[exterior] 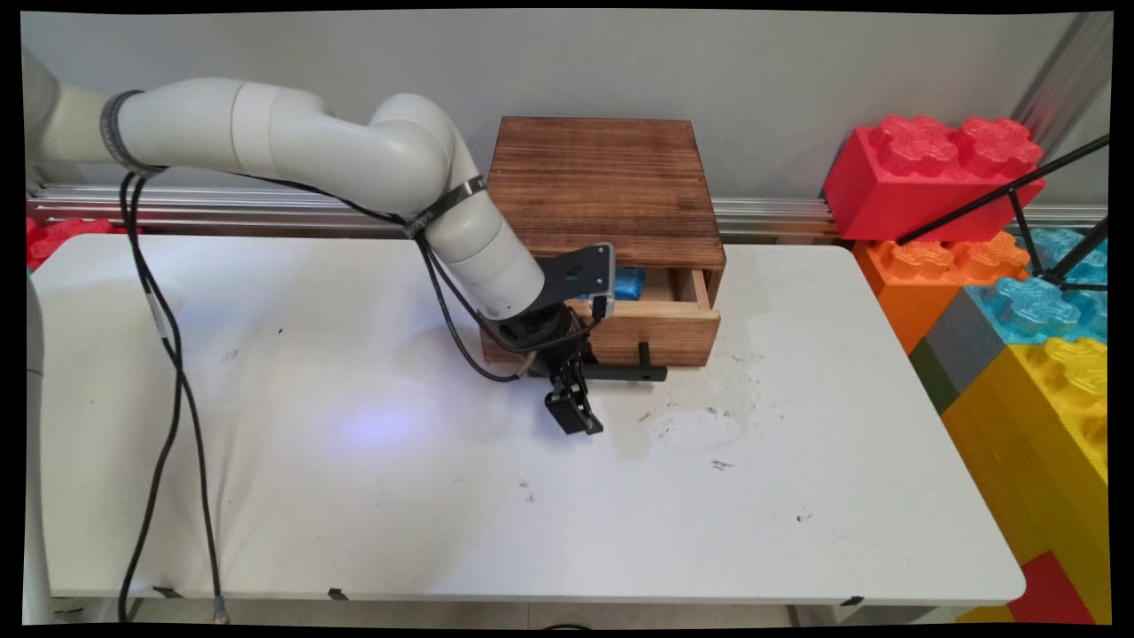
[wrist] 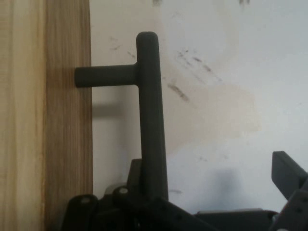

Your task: Open the drawer

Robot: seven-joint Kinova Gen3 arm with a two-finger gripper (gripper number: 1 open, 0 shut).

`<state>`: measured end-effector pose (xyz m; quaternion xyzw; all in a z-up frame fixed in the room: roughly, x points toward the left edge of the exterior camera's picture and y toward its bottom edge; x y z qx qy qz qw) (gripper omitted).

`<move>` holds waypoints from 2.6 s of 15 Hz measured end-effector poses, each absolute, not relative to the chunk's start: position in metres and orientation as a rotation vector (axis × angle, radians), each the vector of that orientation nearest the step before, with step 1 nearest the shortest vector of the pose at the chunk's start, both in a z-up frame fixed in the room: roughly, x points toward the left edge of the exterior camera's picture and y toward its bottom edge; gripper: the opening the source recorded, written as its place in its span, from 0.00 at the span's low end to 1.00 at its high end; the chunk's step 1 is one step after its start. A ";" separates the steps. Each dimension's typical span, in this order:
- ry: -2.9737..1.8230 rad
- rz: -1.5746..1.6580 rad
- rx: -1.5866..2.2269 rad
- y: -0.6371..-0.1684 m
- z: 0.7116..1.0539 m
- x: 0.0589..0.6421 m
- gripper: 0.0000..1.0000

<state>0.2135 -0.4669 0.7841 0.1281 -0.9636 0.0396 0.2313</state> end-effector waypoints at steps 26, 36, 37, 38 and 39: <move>-2.622 0.064 0.373 -0.375 0.789 0.193 1.00; -2.605 0.061 0.374 -0.348 0.793 0.186 1.00; -2.604 0.059 0.374 -0.346 0.793 0.186 1.00; -2.604 0.056 0.374 -0.343 0.794 0.186 1.00; -2.603 0.053 0.373 -0.341 0.794 0.186 1.00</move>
